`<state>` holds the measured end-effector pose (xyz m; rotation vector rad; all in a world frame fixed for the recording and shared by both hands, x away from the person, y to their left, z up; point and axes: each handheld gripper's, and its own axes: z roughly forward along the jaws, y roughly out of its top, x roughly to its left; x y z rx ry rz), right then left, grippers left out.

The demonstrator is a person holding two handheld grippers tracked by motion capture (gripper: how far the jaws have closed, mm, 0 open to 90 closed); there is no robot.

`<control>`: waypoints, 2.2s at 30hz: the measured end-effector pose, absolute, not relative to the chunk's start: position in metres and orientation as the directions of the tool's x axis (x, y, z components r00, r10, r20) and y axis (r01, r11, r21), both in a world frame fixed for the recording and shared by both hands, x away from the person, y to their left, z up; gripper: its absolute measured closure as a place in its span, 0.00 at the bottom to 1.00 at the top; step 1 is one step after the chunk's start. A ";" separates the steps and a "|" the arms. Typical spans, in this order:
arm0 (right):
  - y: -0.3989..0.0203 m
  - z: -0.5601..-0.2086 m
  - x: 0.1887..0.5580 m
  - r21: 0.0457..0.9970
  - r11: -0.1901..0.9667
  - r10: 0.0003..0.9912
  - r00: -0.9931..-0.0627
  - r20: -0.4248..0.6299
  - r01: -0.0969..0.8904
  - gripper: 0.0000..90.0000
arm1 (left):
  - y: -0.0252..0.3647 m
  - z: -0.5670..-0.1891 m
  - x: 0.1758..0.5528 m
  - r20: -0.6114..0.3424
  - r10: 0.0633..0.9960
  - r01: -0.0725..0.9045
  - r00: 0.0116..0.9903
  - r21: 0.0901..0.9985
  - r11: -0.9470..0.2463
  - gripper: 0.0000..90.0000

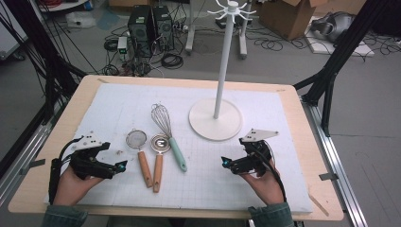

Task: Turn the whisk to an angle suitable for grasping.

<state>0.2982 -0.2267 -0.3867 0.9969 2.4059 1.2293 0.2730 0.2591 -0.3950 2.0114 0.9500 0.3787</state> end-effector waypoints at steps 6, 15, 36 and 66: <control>-0.208 -0.381 0.303 0.808 0.406 0.623 -0.776 0.097 0.426 0.01 | 0.259 -0.395 0.273 -0.083 0.741 0.483 0.666 0.806 -0.343 0.02; -0.188 -0.376 0.310 0.796 0.439 0.601 -0.795 0.086 0.418 0.01 | 0.259 -0.394 0.273 -0.084 0.742 0.480 0.665 0.809 -0.339 0.02; -0.115 -0.390 0.329 0.737 0.522 0.556 -0.826 0.089 0.430 0.17 | 0.258 -0.394 0.274 -0.095 0.740 0.484 0.666 0.810 -0.331 0.02; -0.053 -0.428 0.342 0.589 0.627 0.591 -0.804 0.066 0.510 0.50 | 0.261 -0.395 0.274 -0.096 0.748 0.488 0.657 0.810 -0.325 0.02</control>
